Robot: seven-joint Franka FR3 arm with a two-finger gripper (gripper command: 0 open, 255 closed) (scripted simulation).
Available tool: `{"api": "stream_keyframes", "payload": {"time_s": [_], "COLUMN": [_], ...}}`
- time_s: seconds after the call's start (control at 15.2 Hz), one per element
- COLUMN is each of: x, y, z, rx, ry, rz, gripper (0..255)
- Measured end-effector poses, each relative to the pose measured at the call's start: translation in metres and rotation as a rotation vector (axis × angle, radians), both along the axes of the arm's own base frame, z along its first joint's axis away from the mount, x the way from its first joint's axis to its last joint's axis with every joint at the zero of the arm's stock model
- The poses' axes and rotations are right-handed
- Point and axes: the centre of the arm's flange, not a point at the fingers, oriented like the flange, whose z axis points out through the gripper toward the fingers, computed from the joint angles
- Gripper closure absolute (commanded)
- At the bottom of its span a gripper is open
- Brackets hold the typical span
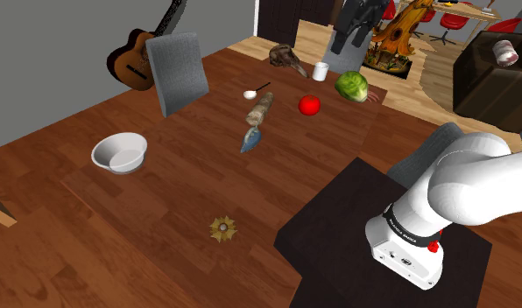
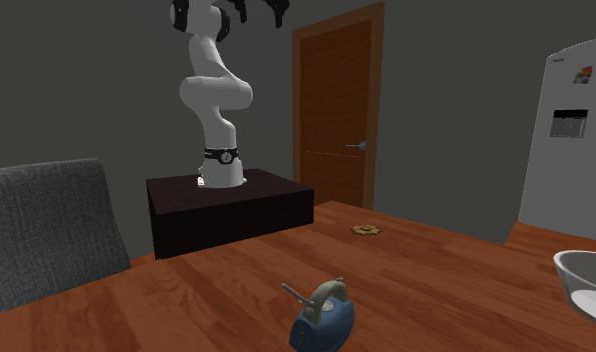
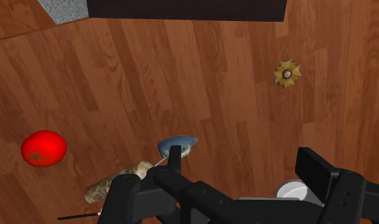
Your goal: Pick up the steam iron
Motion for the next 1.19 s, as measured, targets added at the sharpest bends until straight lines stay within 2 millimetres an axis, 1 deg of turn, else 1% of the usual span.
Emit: {"api": "stream_keyframes", "payload": {"time_s": [0.07,0.13,0.26,0.4,0.53,0.66,0.73,1.19], "x": [0.0,0.004,0.018,0.035,0.051,0.069,0.076,0.138], "y": [0.0,0.0,0.006,0.012,0.018,0.02,0.024,0.028], "z": [0.0,-0.006,-0.021,-0.043,-0.058,-0.078,-0.088,-0.161], "rx": [0.0,-0.002,-0.007,-0.013,-0.019,-0.026,-0.029,-0.051], "ry": [0.0,0.001,0.004,0.009,0.011,0.014,0.016,0.026], "rz": [0.0,-0.009,-0.041,-0.078,-0.117,-0.157,-0.177,-0.316], "gripper": [0,0,0,0,0,0,0,0]}}
